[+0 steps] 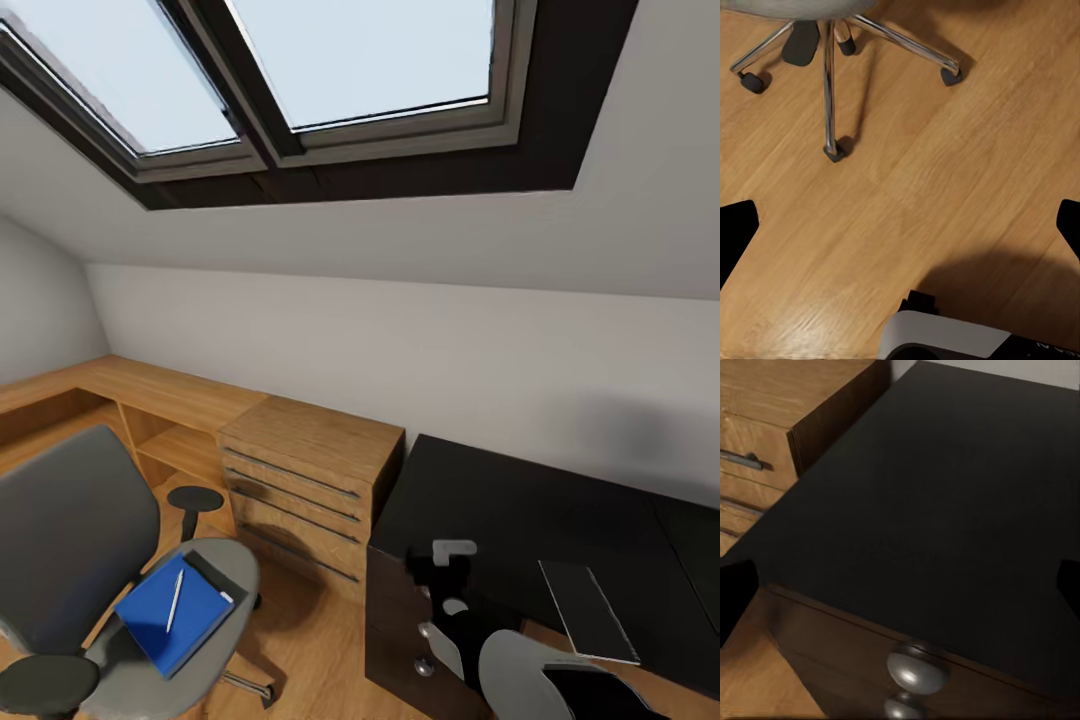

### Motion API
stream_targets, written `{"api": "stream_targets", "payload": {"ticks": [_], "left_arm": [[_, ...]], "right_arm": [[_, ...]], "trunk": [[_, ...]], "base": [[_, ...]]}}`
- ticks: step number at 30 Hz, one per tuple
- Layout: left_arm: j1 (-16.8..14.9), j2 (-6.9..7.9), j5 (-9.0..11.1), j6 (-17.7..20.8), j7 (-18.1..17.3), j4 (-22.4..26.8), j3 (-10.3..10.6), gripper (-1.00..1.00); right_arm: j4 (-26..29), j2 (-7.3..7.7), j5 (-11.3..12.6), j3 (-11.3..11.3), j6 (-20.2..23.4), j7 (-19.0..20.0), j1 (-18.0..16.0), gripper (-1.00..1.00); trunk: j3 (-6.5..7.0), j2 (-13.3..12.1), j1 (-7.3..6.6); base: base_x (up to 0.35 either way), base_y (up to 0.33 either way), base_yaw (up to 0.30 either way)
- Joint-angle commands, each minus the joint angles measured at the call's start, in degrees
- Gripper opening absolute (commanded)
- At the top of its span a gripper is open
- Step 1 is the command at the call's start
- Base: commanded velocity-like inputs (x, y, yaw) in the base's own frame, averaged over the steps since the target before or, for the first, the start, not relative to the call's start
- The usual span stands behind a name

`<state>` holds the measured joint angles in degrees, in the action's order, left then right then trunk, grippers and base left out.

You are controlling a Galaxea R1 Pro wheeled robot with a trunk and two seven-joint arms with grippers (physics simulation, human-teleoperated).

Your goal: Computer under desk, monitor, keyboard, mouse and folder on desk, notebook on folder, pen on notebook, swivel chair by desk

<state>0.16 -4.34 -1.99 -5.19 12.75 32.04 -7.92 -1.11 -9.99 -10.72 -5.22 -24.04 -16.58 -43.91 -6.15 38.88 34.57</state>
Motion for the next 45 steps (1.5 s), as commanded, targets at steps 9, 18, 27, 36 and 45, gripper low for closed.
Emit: {"api": "stream_targets", "payload": {"ticks": [9, 18, 27, 36, 45], "left_arm": [[0.0, -0.06, -0.2, -0.1, 0.0, 0.1, -0.3, 1.0], [0.0, -0.05, -0.1, -0.1, 0.0, 0.1, -0.3, 1.0], [0.0, 0.52, 0.0, -0.1, 0.0, 0.1, -0.3, 1.0], [0.0, 0.51, -0.1, 0.0, 0.0, -0.3, -0.3, 1.0], [0.0, 0.39, 0.1, 0.1, 0.1, -0.9, -0.3, 1.0]], "right_arm": [[-0.1, -0.01, -0.9, -0.5, -2.9, -0.4, 2.6, 1.0], [0.0, -0.01, -2.4, -0.6, -5.9, -0.4, 7.7, 1.0], [0.0, -0.01, -2.7, -0.7, -10.3, -0.3, 15.5, 1.0], [0.0, 0.19, -2.8, -0.6, -21.2, -0.3, 19.8, 1.0], [0.7, 0.87, -2.7, -0.6, -36.0, -4.8, 22.5, 1.0]], "trunk": [[-0.09, 0.1, 0.0], [-0.09, 0.1, 0.0], [-0.09, 0.1, 0.0], [-0.09, 0.1, 0.0], [-0.09, 0.1, 0.0]], "base": [[-0.269, 0.0, 0.243], [-0.286, 0.0, 0.047], [-0.063, 0.0, 0.051], [-0.001, 0.0, 0.26], [0.0, 0.0, 0.282]]}}
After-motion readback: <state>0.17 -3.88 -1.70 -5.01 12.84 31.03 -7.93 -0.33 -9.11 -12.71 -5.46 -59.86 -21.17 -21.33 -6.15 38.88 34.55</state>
